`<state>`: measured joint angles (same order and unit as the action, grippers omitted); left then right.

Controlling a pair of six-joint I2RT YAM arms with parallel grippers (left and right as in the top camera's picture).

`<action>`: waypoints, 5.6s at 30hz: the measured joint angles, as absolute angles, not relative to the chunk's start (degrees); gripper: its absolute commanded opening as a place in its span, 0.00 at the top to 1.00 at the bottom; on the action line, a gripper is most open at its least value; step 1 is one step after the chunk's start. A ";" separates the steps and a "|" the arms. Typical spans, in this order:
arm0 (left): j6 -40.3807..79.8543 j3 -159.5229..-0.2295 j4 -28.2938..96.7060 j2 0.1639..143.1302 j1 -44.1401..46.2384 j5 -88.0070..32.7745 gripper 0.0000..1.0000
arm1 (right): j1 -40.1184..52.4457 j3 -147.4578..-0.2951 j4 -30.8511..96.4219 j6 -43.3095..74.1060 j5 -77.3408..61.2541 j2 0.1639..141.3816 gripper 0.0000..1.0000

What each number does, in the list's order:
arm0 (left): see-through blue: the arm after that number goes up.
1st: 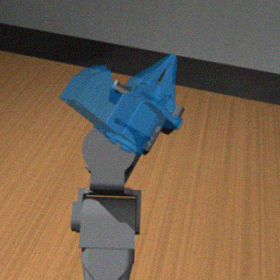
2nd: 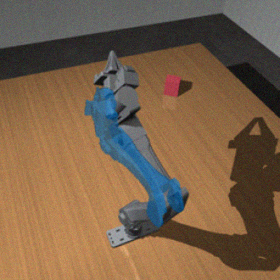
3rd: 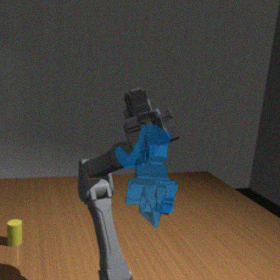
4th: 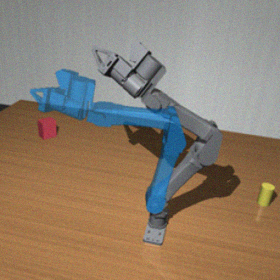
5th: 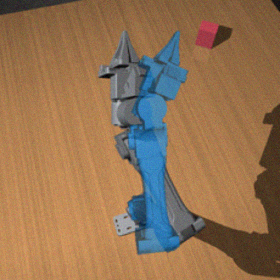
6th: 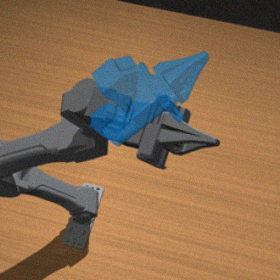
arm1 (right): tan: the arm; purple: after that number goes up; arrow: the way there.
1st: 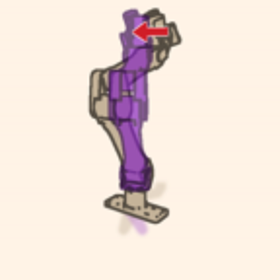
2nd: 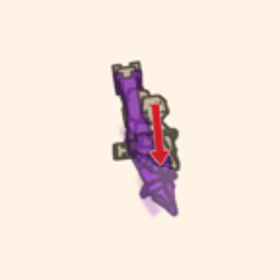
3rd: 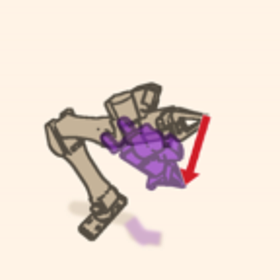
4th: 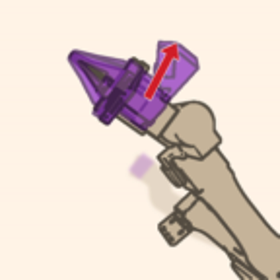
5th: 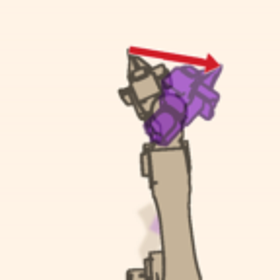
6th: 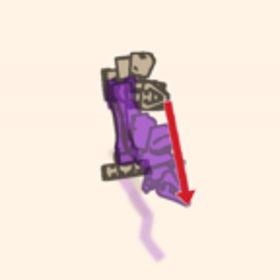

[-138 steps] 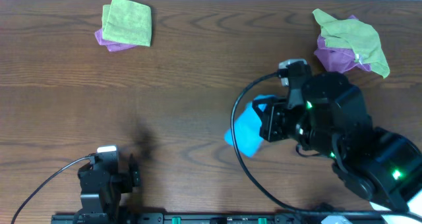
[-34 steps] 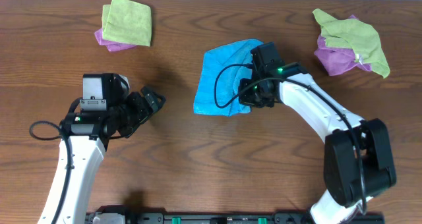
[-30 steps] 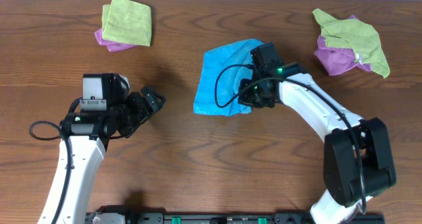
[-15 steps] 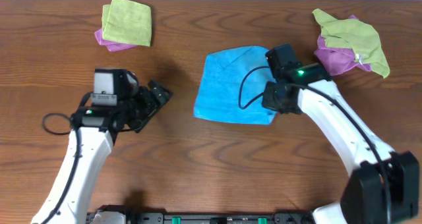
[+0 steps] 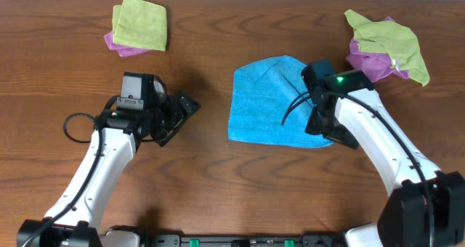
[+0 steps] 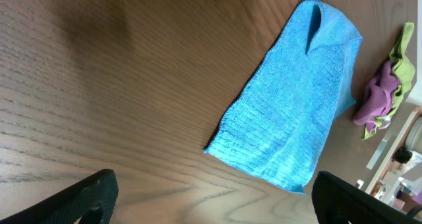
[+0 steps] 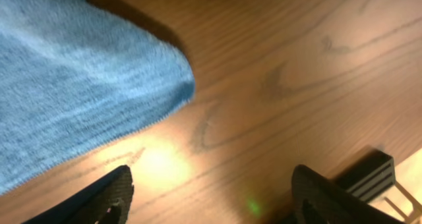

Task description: Fold the cloth

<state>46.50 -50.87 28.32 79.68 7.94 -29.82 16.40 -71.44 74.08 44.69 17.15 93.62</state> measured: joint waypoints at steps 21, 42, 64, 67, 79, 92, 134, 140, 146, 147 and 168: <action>40.16 -50.87 20.75 90.52 9.08 -40.38 0.04 | -0.60 -39.57 47.37 36.05 -11.86 73.73 0.32; 39.99 -50.87 9.82 103.13 19.18 -47.62 0.05 | -9.85 -36.14 38.24 35.46 -18.13 73.69 0.33; 44.82 -51.29 2.04 107.96 25.08 -43.29 0.94 | -9.91 -36.14 38.28 35.03 -20.62 73.69 0.34; 44.88 -51.29 0.93 108.18 25.08 -42.76 0.94 | -9.91 -36.14 38.26 34.41 -20.62 73.69 0.35; 43.79 -51.29 -1.54 108.12 23.14 -44.62 0.94 | -9.91 -36.14 34.94 31.51 -16.80 73.69 0.36; 43.03 -51.29 -1.56 107.90 21.10 -46.61 0.94 | -9.91 -36.12 25.87 31.33 -19.55 82.50 0.43; 38.04 -51.29 -0.43 100.88 13.61 -54.02 0.94 | -5.74 -34.33 17.82 37.85 -26.59 71.50 0.99; 38.85 -51.29 -0.21 87.39 11.79 -54.06 0.94 | -3.27 -34.83 15.84 40.40 -29.28 60.62 0.99; 42.28 -51.29 -0.36 81.12 11.27 -51.79 0.94 | -0.49 -41.23 15.14 42.11 -28.88 59.83 0.99; 42.72 -51.29 -0.54 80.86 10.96 -51.22 0.94 | -0.49 -42.26 15.07 42.15 -28.51 59.88 0.99; 48.23 -72.27 -10.94 100.31 8.34 -43.46 0.94 | 0.25 -71.02 7.05 41.58 -25.19 91.31 0.99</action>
